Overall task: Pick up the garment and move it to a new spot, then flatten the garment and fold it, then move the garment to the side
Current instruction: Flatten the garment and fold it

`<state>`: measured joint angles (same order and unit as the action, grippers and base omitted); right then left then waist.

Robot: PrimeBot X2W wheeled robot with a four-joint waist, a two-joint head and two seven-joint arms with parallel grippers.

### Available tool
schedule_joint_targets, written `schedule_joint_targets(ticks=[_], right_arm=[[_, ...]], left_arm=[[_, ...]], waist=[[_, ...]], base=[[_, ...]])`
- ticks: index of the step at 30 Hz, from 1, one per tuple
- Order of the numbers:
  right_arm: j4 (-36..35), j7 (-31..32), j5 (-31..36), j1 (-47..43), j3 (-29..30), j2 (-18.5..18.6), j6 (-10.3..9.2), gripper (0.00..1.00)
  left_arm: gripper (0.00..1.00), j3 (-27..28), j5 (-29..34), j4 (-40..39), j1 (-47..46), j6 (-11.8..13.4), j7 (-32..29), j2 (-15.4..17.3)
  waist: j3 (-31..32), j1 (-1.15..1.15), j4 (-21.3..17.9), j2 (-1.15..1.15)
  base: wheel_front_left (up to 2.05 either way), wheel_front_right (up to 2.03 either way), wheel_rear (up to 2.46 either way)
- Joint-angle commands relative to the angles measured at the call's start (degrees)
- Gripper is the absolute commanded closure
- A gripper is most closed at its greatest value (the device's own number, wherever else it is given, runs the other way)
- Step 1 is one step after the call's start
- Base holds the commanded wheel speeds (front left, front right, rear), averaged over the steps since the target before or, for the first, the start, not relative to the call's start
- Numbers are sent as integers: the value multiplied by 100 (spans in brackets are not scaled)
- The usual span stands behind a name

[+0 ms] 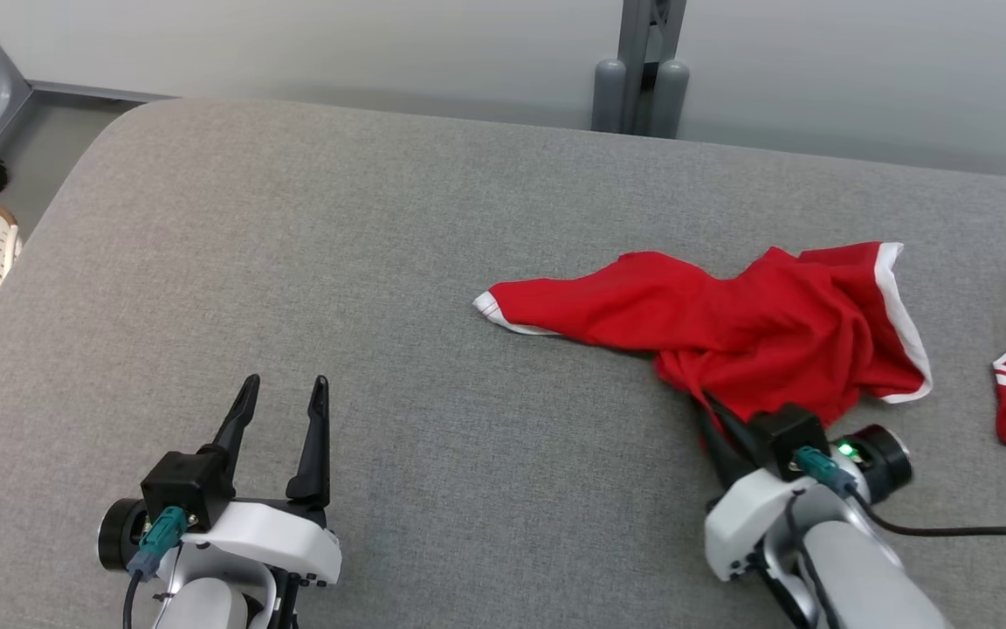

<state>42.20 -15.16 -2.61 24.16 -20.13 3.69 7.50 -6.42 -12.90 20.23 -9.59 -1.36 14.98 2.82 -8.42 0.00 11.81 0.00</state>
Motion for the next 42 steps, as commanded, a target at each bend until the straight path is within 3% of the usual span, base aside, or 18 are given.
schedule_joint_targets(ticks=[1, 8, 12, 16, 21, 27, 29, 33, 34, 35, 39, 42], right_arm=[[-162, -8, -144, 56, -195, -24, -1, 100], [-1188, -9, -959, 558, -1525, -38, -2, 100], [-1812, -9, -1526, 1147, -1994, -53, -1, 100], [-2498, -9, -1976, 1488, -1907, -51, -2, 100], [-3267, -8, -2699, 1429, -904, -34, -2, 100], [-2174, -8, -3298, 689, 169, 276, 0, 100], [-1393, -9, -3131, 396, 355, 576, 0, 100], [-478, -9, -2817, 220, 688, 733, 0, 100], [-180, -8, -2599, 211, 788, 820, 0, 83], [59, -9, -2434, 256, 872, 844, -2, 0], [565, -8, -1952, 460, 1442, 660, -1, 0], [473, -9, -1594, 513, 1762, 569, -1, 0]], left_arm=[[0, 33, -13, 1, -25, 31, 14, 17], [0, 97, -129, 28, -19, 116, 13, 22], [0, 148, -347, 227, 64, 230, 14, 19], [0, 193, -489, 269, 79, 304, 14, 19], [0, 227, -519, 254, 133, 340, 13, 19], [0, 184, -525, 185, 147, 323, 13, 21], [0, 122, -506, 201, 126, 311, 13, 18], [0, 134, -480, 214, 78, 306, 13, 19], [0, 150, -469, 215, 76, 306, 13, 20], [0, 160, -447, 218, 67, 297, 13, 17], [0, 192, -397, 229, 30, 274, 13, 23], [0, 193, -366, 195, 18, 237, 13, 13]], waist=[[42, 0, -54, 0], [186, 0, -227, 0], [291, 0, -282, 0], [346, 0, -288, 0], [389, 0, -300, 0], [348, 0, -338, 0], [274, 0, -381, 0], [214, 0, -474, 0], [208, 0, -508, 0], [205, 0, -540, 0], [221, 0, -676, 0], [255, 0, -787, 0]], base=[[0, 0, 0], [0, 0, 0], [0, 0, 0], [0, 0, 0], [0, 0, 0], [0, 0, 0], [0, 0, 0], [0, 0, 0], [0, 0, 0], [0, 0, 0], [0, 0, 0], [0, 0, 0]])
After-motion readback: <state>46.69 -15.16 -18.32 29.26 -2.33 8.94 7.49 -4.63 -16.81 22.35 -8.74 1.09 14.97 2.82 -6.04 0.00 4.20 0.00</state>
